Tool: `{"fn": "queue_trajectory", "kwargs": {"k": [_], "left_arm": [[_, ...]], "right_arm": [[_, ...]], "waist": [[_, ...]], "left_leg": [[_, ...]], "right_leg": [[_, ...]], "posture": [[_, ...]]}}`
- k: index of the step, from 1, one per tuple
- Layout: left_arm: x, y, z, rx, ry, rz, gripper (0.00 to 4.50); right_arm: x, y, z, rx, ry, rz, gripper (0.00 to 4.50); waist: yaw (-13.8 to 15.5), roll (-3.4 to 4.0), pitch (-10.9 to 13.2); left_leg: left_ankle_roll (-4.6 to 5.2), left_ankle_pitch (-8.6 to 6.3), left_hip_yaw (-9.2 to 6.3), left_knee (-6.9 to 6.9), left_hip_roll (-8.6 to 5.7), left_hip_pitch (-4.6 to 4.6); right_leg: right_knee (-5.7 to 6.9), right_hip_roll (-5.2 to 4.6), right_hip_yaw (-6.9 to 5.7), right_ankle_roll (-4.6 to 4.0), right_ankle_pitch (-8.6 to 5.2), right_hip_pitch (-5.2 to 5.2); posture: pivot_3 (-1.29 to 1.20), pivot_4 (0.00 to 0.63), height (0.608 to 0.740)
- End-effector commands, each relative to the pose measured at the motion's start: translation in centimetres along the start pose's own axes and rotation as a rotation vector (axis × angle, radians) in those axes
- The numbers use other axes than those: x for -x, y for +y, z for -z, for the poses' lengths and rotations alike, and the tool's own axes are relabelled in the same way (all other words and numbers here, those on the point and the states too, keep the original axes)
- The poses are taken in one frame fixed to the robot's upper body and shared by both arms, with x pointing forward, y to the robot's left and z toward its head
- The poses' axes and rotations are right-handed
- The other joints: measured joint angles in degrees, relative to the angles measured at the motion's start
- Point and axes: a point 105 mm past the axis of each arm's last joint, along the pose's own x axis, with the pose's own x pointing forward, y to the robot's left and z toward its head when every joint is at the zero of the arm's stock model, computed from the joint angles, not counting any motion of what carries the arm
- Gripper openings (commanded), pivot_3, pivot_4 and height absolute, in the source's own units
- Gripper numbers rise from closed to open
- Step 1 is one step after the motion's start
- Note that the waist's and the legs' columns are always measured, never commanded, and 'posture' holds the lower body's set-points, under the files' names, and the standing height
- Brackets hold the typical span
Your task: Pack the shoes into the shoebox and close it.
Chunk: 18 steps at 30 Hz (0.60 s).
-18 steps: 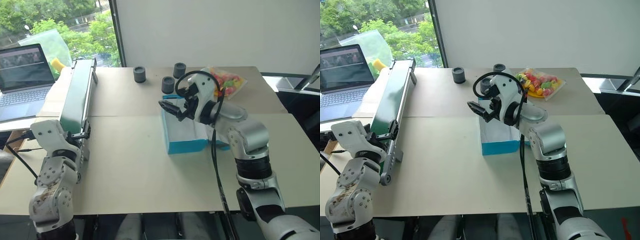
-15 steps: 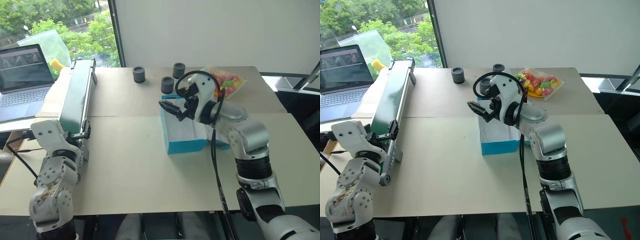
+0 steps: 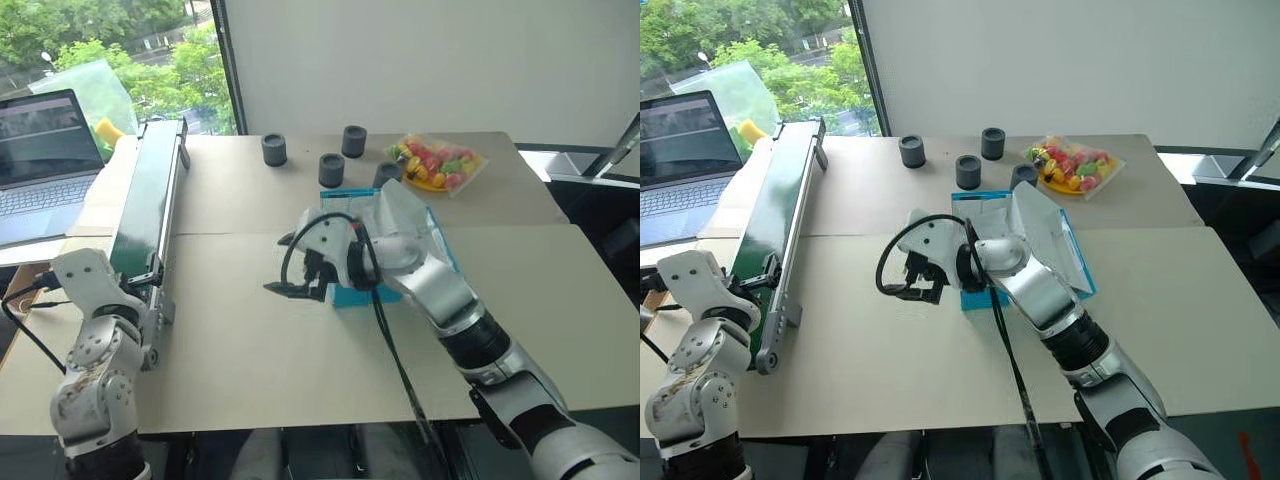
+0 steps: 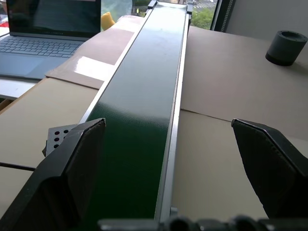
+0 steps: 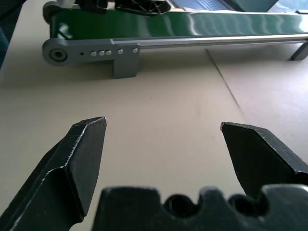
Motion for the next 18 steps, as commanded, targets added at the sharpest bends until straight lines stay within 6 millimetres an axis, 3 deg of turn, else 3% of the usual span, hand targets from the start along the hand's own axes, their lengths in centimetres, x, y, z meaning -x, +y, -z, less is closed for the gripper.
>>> {"fn": "queue_trajectory", "kwargs": {"k": [1, 7, 18], "left_arm": [[0.1, 1.1, -0.7, -0.017, -0.014, -0.005, 4.50], [-0.2, 1.1, -1.5, -0.049, -0.045, 0.014, 4.50], [-0.8, 1.0, -1.2, -0.043, -0.046, 0.024, 4.50]], "right_arm": [[0.1, -0.9, -1.4, -0.046, -0.050, 0.126, 4.48], [0.4, -0.4, -0.8, -0.179, -0.154, 0.199, 4.48], [2.0, -1.4, 0.7, -0.131, -0.155, 0.271, 4.48]], "waist": [[-0.2, 0.00, 0.0], [0.1, -0.01, 0.0], [-0.3, -0.02, 0.0]], "left_leg": [[0.00, 0.00, -0.07, -0.01, 0.00, 0.01], [0.00, 0.00, -0.34, -0.01, -0.04, 0.02], [0.00, 0.00, -0.31, -0.01, -0.06, 0.06]], "right_leg": [[0.01, -0.01, 0.03, 0.00, 0.00, -0.01], [0.03, -0.07, -0.03, 0.00, 0.00, 0.04], [0.03, -0.03, -0.01, 0.01, 0.00, 0.04]], "posture": [[0.00, 0.150, 0.740], [0.00, 0.150, 0.740], [0.00, 0.150, 0.740]]}}
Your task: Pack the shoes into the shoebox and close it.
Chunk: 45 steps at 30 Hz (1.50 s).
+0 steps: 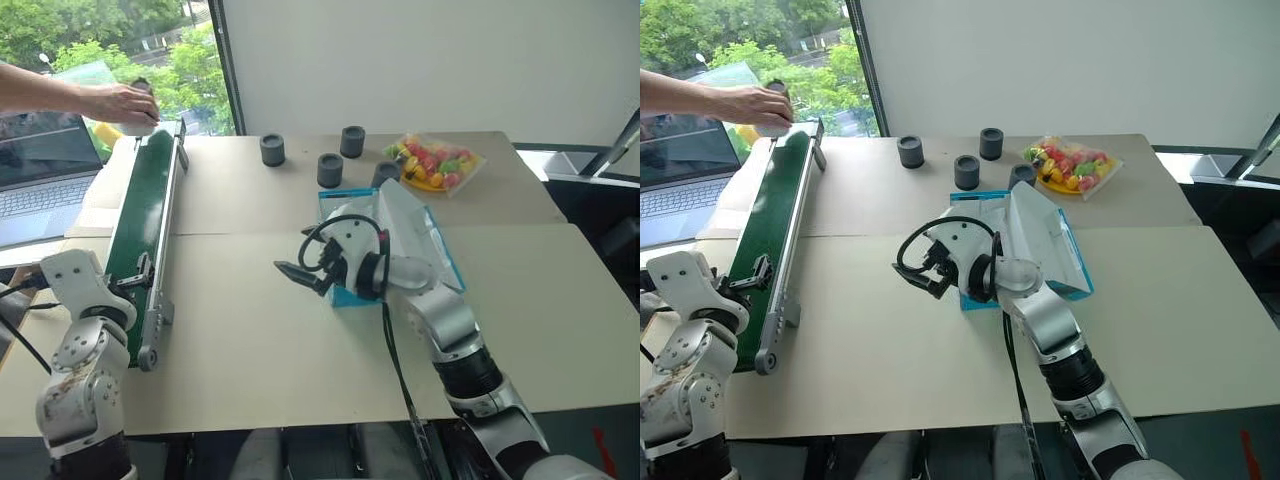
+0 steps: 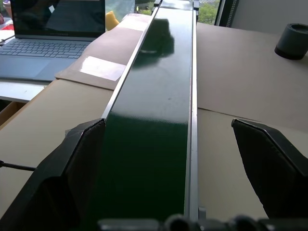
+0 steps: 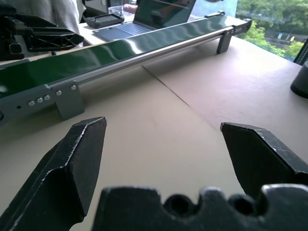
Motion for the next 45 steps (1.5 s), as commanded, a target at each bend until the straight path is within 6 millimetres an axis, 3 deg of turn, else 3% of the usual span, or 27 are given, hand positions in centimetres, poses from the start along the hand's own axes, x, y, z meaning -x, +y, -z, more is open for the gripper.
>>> {"fn": "queue_trajectory", "kwargs": {"k": [1, 9, 33, 45], "left_arm": [[-0.2, 0.0, -0.9, -0.016, -0.043, 0.001, 4.50], [-0.4, 0.3, 0.9, -0.047, 0.045, 0.003, 4.50], [-0.5, 1.5, 2.8, -0.061, 0.118, -0.019, 4.50], [-0.6, 2.9, 1.5, -0.072, 0.086, -0.070, 4.50]], "right_arm": [[0.2, 0.1, -1.3, 0.065, -0.048, 0.002, 4.48], [0.1, -0.4, -1.4, 0.088, -0.040, 0.039, 4.48], [0.2, -1.1, -1.5, 0.068, -0.049, 0.093, 4.48], [0.3, -1.1, -1.6, 0.061, -0.053, 0.101, 4.48]], "waist": [[-0.1, 0.00, 0.0], [-0.1, 0.00, 0.0], [-0.1, 0.00, 0.0], [-0.1, 0.00, 0.0]], "left_leg": [[0.00, 0.00, 0.00, 0.00, 0.00, 0.00], [0.00, 0.00, 0.00, 0.00, -0.01, -0.01], [0.00, 0.00, -0.02, -0.01, 0.01, -0.01], [0.00, 0.00, -0.02, -0.01, 0.02, -0.01]], "right_leg": [[0.00, 0.00, 0.00, 0.00, 0.00, 0.00], [-0.01, -0.01, 0.00, 0.00, 0.00, 0.01], [-0.02, -0.02, 0.00, 0.00, 0.00, 0.00], [-0.01, -0.01, 0.00, 0.00, 0.00, -0.01]], "posture": [[0.00, 0.150, 0.740], [0.00, 0.150, 0.740], [0.00, 0.150, 0.740], [0.00, 0.150, 0.740]]}}
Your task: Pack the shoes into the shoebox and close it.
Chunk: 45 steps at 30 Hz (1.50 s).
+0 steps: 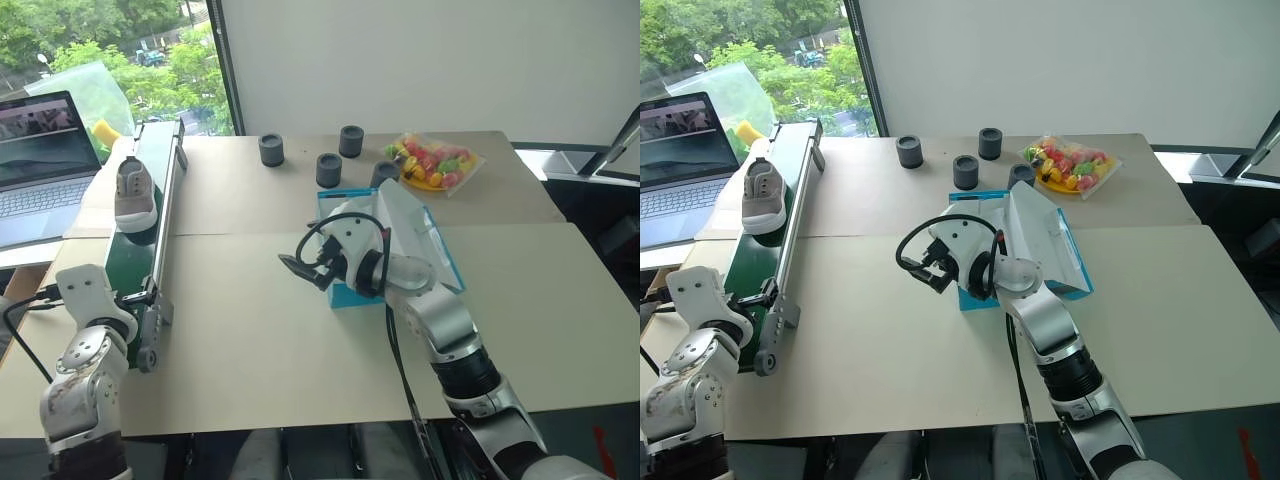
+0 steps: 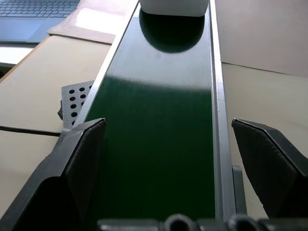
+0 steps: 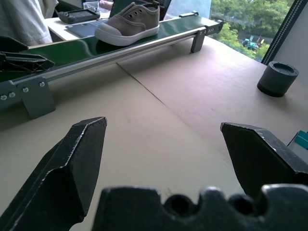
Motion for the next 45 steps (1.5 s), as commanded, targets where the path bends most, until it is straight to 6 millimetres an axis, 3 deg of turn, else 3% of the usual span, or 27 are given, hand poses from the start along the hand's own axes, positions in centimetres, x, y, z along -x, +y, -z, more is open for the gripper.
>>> {"fn": "queue_trajectory", "kwargs": {"k": [1, 21, 24, 29, 45], "left_arm": [[0.1, 1.0, -1.8, -0.017, -0.059, -0.033, 4.50], [-0.2, 0.3, 0.7, 0.025, 0.038, -0.007, 4.50], [-0.2, -0.2, 0.4, 0.034, 0.024, 0.004, 3.80], [-0.3, -0.6, 0.0, 0.038, 0.015, 0.015, 2.19], [-0.1, -1.6, -0.2, 0.013, 0.013, 0.027, 2.19]], "right_arm": [[0.3, -0.4, -1.4, 0.020, -0.054, 0.023, 4.48], [0.6, -0.8, -2.3, 0.019, -0.078, 0.039, 4.48], [0.6, -0.8, -2.3, 0.021, -0.080, 0.041, 4.50], [0.5, -0.9, -2.4, 0.024, -0.080, 0.042, 4.50], [0.6, -1.3, -2.1, 0.023, -0.065, 0.050, 4.50]], "waist": [[0.0, 0.00, 0.0], [0.0, 0.00, 0.0], [0.0, 0.00, 0.0], [0.2, 0.00, 0.0], [0.2, 0.00, 0.0]], "left_leg": [[0.00, 0.00, 0.00, 0.00, 0.00, 0.00], [0.00, 0.00, -0.01, -0.01, 0.00, 0.01], [0.00, 0.00, -0.01, -0.01, 0.00, 0.03], [0.00, 0.00, -0.01, -0.01, 0.00, 0.03], [0.00, 0.00, -0.01, -0.01, -0.01, 0.03]], "right_leg": [[0.00, 0.00, 0.00, 0.00, 0.00, 0.00], [0.01, -0.03, 0.00, 0.00, 0.00, 0.01], [0.02, -0.03, 0.00, 0.00, 0.00, 0.02], [0.01, -0.04, -0.01, 0.00, 0.00, 0.03], [0.02, -0.03, -0.01, 0.00, 0.00, 0.02]], "posture": [[0.00, 0.150, 0.740], [0.00, 0.150, 0.740], [0.00, 0.150, 0.740], [0.00, 0.150, 0.740], [0.00, 0.150, 0.740]]}}
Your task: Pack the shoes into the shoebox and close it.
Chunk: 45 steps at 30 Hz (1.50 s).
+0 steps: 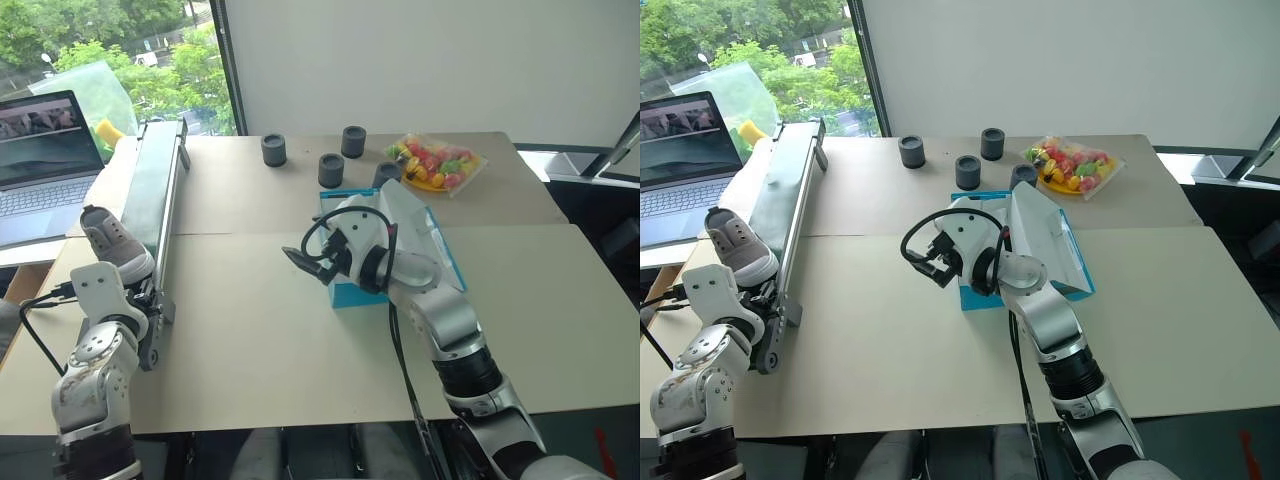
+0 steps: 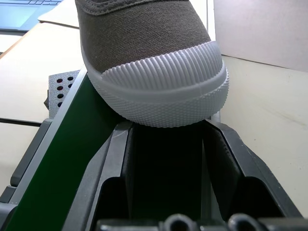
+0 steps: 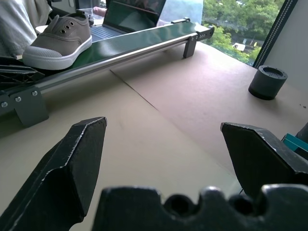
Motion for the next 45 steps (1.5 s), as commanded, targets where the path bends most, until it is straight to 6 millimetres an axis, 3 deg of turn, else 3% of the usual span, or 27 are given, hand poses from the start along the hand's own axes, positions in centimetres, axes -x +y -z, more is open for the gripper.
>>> {"fn": "queue_trajectory", "kwargs": {"k": [1, 5, 9, 13, 14, 15, 19, 23, 26, 28, 31, 33, 34, 37, 42, 45], "left_arm": [[0.5, -0.2, -1.0, -0.015, -0.035, 0.007, 2.19], [1.9, -3.5, -1.7, -0.082, -0.059, 0.130, 2.19], [2.9, -4.4, -1.1, -0.080, -0.047, 0.146, 2.19], [3.2, -4.6, -0.8, -0.061, -0.049, 0.149, 3.70], [3.3, -4.7, -0.9, -0.059, -0.052, 0.153, 3.83], [3.4, -4.7, -1.0, -0.057, -0.054, 0.155, 4.35], [3.9, -4.2, -1.3, -0.048, -0.072, 0.122, 4.43], [4.8, -3.0, -2.1, 0.046, -0.105, -0.033, 4.43], [6.3, -4.9, -2.5, 0.089, -0.120, -0.073, 4.43], [6.8, -5.1, -2.4, 0.133, -0.112, -0.118, 4.43], [7.4, -3.1, -2.8, 0.157, -0.124, -0.249, 4.43], [7.8, 0.2, -3.6, 0.158, -0.157, -0.394, 4.43], [7.3, 2.9, -3.1, 0.180, -0.127, -0.486, 4.43], [6.7, 7.7, -1.8, 0.267, -0.067, -0.629, 4.43], [5.3, 9.0, 0.5, 0.359, 0.035, -0.630, 4.43], [4.9, 8.4, 0.0, 0.361, 0.016, -0.598, 4.43]], "right_arm": [[0.2, -0.4, -1.8, 0.031, -0.053, 0.012, 4.50], [0.2, -0.4, -1.8, 0.028, -0.054, 0.011, 4.50], [0.2, -0.4, -1.6, 0.028, -0.049, 0.012, 4.50], [0.1, -0.2, -1.5, 0.025, -0.047, 0.011, 4.50], [0.1, -0.2, -1.5, 0.023, -0.047, 0.009, 4.50], [0.1, -0.2, -1.5, 0.021, -0.046, 0.008, 4.50], [0.1, -0.1, -1.1, 0.019, -0.036, 0.003, 4.50], [0.0, 0.0, -1.0, 0.014, -0.032, -0.001, 4.50], [0.0, -0.1, -0.8, 0.014, -0.028, -0.004, 4.50], [0.0, -0.1, -0.7, 0.014, -0.026, -0.006, 4.50], [0.0, -0.2, -0.5, 0.015, -0.019, -0.007, 4.50], [-0.1, -0.3, -0.4, 0.013, -0.017, -0.004, 4.50], [-0.2, -0.2, -0.4, 0.009, -0.020, -0.004, 4.50], [-0.2, -0.1, -0.5, 0.003, -0.024, -0.006, 4.50], [-0.1, -0.3, -0.8, -0.009, -0.034, 0.003, 4.50], [0.0, -0.4, -0.8, -0.015, -0.036, 0.010, 4.50]], "waist": [[0.0, 0.00, 0.0], [0.0, 0.00, 0.0], [0.0, 0.00, 0.0], [-0.3, 0.00, 0.0], [-0.3, 0.00, 0.0], [-0.3, 0.00, 0.0], [-0.3, 0.00, 0.0], [-0.3, -0.01, 0.0], [-0.2, -0.02, 0.0], [0.0, -0.03, 0.0], [0.0, -0.04, 0.0], [-0.4, -0.04, 0.0], [-0.5, -0.04, 0.0], [-0.5, -0.03, 0.0], [0.3, -0.18, 0.0], [0.8, -0.30, 0.0]], "left_leg": [[0.00, 0.00, 0.00, 0.00, 0.00, 0.00], [0.00, 0.00, 0.00, 0.00, 0.01, -0.03], [0.00, 0.00, -0.03, 0.00, 0.02, -0.06], [0.00, 0.00, 0.00, -0.02, 0.02, -0.02], [0.00, 0.00, 0.00, -0.02, 0.03, -0.02], [0.00, 0.00, 0.00, -0.02, 0.03, -0.02], [0.00, 0.00, 0.00, -0.02, 0.00, -0.03], [0.00, 0.00, 0.00, -0.02, 0.02, -0.05], [0.00, 0.00, -0.02, -0.01, 0.02, -0.05], [0.00, 0.00, -0.01, 0.00, 0.00, -0.04], [0.00, 0.00, 0.01, 0.00, -0.02, -0.03], [0.00, 0.00, 0.07, 0.00, 0.03, -0.01], [0.00, 0.00, 0.07, -0.01, 0.04, 0.00], [0.00, 0.00, 0.19, -0.02, 0.11, 0.08], [0.00, 0.00, 0.32, 0.00, 0.08, 0.04], [-0.01, 0.00, 0.31, 0.00, 0.07, 0.02]], "right_leg": [[0.00, 0.00, 0.00, 0.00, 0.00, 0.00], [-0.02, -0.02, 0.00, 0.00, 0.00, -0.01], [-0.04, -0.03, -0.01, 0.00, 0.00, -0.01], [-0.02, 0.05, 0.03, 0.00, 0.00, -0.02], [-0.01, 0.06, 0.02, 0.00, 0.00, -0.02], [-0.01, 0.08, 0.02, -0.01, 0.00, -0.02], [-0.04, 0.03, 0.02, 0.00, 0.00, 0.00], [-0.08, 0.03, 0.02, 0.00, 0.00, -0.01], [-0.07, 0.03, 0.01, 0.00, 0.00, 0.01], [-0.08, 0.00, 0.02, 0.02, 0.00, 0.06], [-0.07, 0.06, 0.00, 0.02, 0.00, 0.08], [-0.06, 0.14, 0.03, 0.01, 0.00, 0.05], [-0.04, 0.17, 0.05, 0.00, 0.00, 0.04], [0.01, 0.31, 0.05, -0.06, 0.00, 0.03], [-0.10, 0.25, -0.01, -0.04, 0.01, 0.11], [-0.10, 0.22, -0.06, -0.05, 0.01, 0.10]], "posture": [[0.00, 0.150, 0.740], [0.00, 0.150, 0.740], [0.00, 0.150, 0.740], [0.00, 0.150, 0.740], [0.00, 0.150, 0.740], [0.00, 0.150, 0.740], [0.00, 0.150, 0.740], [0.00, 0.150, 0.740], [0.00, 0.150, 0.740], [0.00, 0.150, 0.740], [0.00, 0.150, 0.740], [0.00, 0.150, 0.740], [0.00, 0.150, 0.740], [0.00, 0.150, 0.740], [0.00, 0.150, 0.740], [0.00, 0.150, 0.740]]}}
